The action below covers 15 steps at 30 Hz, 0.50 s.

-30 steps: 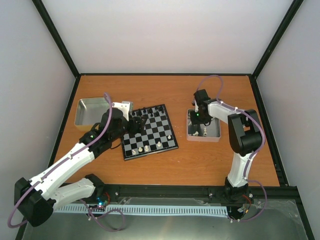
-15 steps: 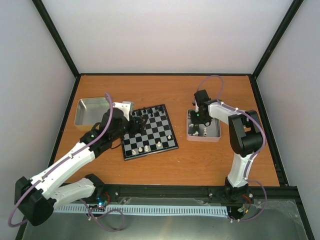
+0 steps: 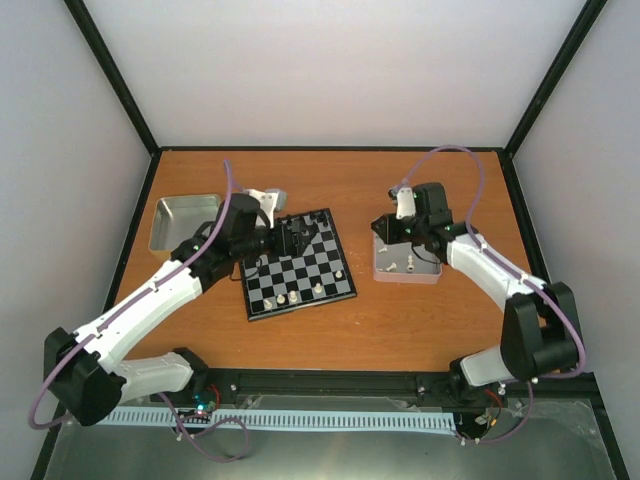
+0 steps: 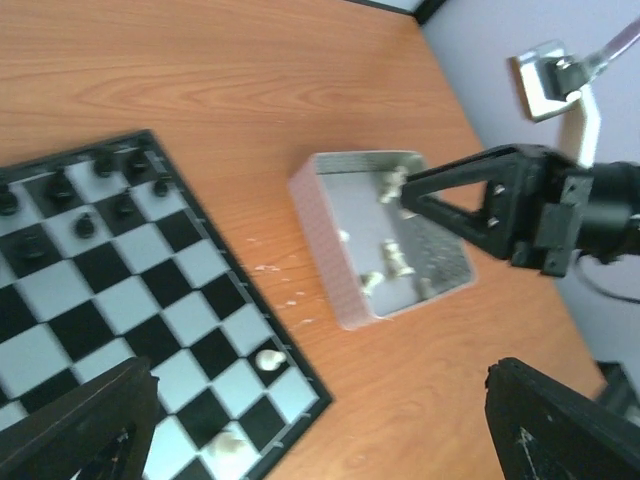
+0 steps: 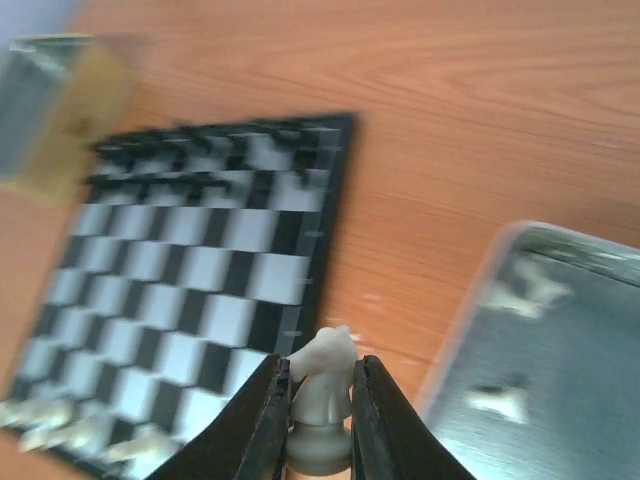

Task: Set up the chess pieces on the board
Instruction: Pick up the chess piece from the storage box, then place the chess piece on the chessboard.

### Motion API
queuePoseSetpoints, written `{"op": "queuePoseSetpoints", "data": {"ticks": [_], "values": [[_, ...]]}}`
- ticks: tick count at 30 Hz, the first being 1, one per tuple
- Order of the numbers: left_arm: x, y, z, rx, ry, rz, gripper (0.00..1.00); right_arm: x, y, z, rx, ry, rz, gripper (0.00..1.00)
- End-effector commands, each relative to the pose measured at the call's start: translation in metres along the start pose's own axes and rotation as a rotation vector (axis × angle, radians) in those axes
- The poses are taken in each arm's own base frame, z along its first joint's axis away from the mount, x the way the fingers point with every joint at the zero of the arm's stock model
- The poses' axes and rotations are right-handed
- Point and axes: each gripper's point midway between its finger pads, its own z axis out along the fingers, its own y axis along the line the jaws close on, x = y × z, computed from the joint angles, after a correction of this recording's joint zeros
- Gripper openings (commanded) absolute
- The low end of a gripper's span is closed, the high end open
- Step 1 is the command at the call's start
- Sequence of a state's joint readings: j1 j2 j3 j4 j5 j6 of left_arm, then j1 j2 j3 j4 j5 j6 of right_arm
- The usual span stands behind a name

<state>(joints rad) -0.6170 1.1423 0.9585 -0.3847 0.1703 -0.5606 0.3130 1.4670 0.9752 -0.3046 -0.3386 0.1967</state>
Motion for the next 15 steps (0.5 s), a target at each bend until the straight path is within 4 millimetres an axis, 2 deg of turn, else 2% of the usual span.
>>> {"op": "queuePoseSetpoints", "data": {"ticks": [1,5,9,11,15], "values": [[-0.013,-0.051,-0.012,0.226,0.046,-0.023,0.92,-0.008,0.096,-0.033,-0.496,-0.116,-0.091,0.17],[-0.016,-0.068,-0.018,0.317,0.056,-0.024,0.99,0.002,0.149,-0.058,-0.715,-0.126,-0.189,0.17],[-0.006,-0.072,-0.015,0.357,0.107,-0.067,0.99,0.014,0.188,-0.071,-0.835,-0.108,-0.296,0.17],[0.000,-0.073,-0.013,0.375,0.138,-0.098,0.93,0.017,0.200,-0.075,-0.871,-0.112,-0.347,0.16],[0.001,-0.071,-0.016,0.363,0.138,-0.167,0.76,0.020,0.207,-0.075,-0.878,-0.132,-0.408,0.16]]}}
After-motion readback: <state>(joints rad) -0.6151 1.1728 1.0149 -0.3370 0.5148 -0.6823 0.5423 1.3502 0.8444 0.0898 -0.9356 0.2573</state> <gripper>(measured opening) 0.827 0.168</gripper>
